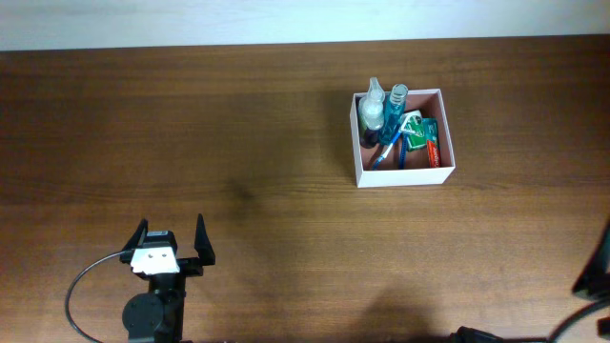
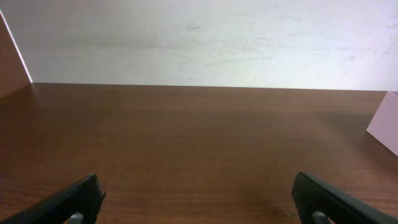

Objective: Pack container

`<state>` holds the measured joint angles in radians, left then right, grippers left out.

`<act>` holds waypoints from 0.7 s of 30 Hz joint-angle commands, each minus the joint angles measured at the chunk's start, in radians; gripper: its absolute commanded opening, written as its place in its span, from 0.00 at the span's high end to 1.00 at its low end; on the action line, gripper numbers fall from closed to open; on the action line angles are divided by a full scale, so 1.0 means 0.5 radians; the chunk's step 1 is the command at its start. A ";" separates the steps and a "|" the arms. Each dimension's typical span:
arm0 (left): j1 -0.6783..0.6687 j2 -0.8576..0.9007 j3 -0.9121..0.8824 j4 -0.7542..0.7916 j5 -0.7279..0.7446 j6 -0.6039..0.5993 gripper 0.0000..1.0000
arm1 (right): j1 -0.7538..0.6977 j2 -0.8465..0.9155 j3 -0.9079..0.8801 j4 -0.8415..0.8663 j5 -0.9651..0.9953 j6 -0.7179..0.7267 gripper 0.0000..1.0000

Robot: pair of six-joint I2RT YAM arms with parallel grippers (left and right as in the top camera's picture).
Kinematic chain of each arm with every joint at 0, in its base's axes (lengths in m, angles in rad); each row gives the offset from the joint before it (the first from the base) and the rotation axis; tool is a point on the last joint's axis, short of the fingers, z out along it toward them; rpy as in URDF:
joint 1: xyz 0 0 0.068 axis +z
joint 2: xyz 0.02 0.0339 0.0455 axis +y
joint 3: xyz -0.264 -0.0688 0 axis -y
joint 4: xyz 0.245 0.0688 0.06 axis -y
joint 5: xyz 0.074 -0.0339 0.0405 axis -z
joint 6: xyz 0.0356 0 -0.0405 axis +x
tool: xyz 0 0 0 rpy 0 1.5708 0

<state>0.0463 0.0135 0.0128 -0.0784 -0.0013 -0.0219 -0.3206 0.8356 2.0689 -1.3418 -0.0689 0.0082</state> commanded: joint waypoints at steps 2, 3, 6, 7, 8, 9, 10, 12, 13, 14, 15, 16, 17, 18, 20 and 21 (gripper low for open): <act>0.001 -0.017 -0.008 -0.005 -0.021 0.031 0.01 | 0.077 0.011 -0.022 0.100 -0.269 -0.249 0.01; 0.001 -0.017 -0.008 -0.005 -0.021 0.031 0.01 | 0.104 0.008 -0.023 0.144 -0.268 -0.211 0.01; 0.001 -0.017 -0.008 -0.005 -0.021 0.031 0.01 | 0.230 -0.046 -0.098 0.304 -0.267 -0.156 0.01; 0.001 -0.017 -0.008 -0.005 -0.021 0.031 0.00 | 0.253 -0.074 -0.154 0.346 -0.267 -0.156 0.01; 0.001 -0.017 -0.008 -0.005 -0.021 0.031 0.00 | 0.270 -0.114 -0.231 0.397 -0.266 -0.156 0.01; 0.001 -0.017 -0.008 -0.005 -0.021 0.031 0.00 | 0.279 -0.143 -0.288 0.433 -0.266 -0.156 0.01; 0.001 -0.017 -0.008 -0.005 -0.021 0.031 0.01 | 0.299 -0.239 -0.460 0.539 -0.267 -0.156 0.01; 0.001 -0.017 -0.008 -0.005 -0.021 0.031 0.01 | 0.318 -0.356 -0.652 0.648 -0.269 -0.156 0.01; 0.001 -0.017 -0.008 -0.005 -0.021 0.031 0.00 | 0.327 -0.436 -0.778 0.712 -0.268 -0.132 0.01; 0.001 -0.017 -0.008 -0.005 -0.021 0.031 0.01 | 0.327 -0.496 -0.864 0.754 -0.267 -0.114 0.01; 0.001 -0.017 -0.008 -0.005 -0.021 0.031 0.01 | 0.327 -0.619 -1.045 0.851 -0.266 -0.104 0.01; 0.001 -0.017 -0.008 -0.006 -0.021 0.031 0.01 | 0.327 -0.740 -1.232 0.961 -0.267 -0.104 0.02; 0.001 -0.017 -0.008 -0.005 -0.021 0.031 0.01 | 0.327 -0.832 -1.379 1.056 -0.266 -0.104 0.01; 0.001 -0.017 -0.008 -0.005 -0.021 0.031 0.01 | 0.327 -0.880 -1.459 1.105 -0.266 -0.104 0.01; 0.001 -0.017 -0.008 -0.005 -0.021 0.031 0.01 | 0.327 -1.006 -1.667 1.228 -0.267 -0.104 0.01; 0.001 -0.017 -0.008 -0.005 -0.021 0.031 0.01 | 0.327 -1.096 -1.830 1.332 -0.269 -0.099 0.02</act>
<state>0.0463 0.0139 0.0128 -0.0792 -0.0051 -0.0216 -0.1673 0.3603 1.2858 -0.7471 -0.1905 -0.0528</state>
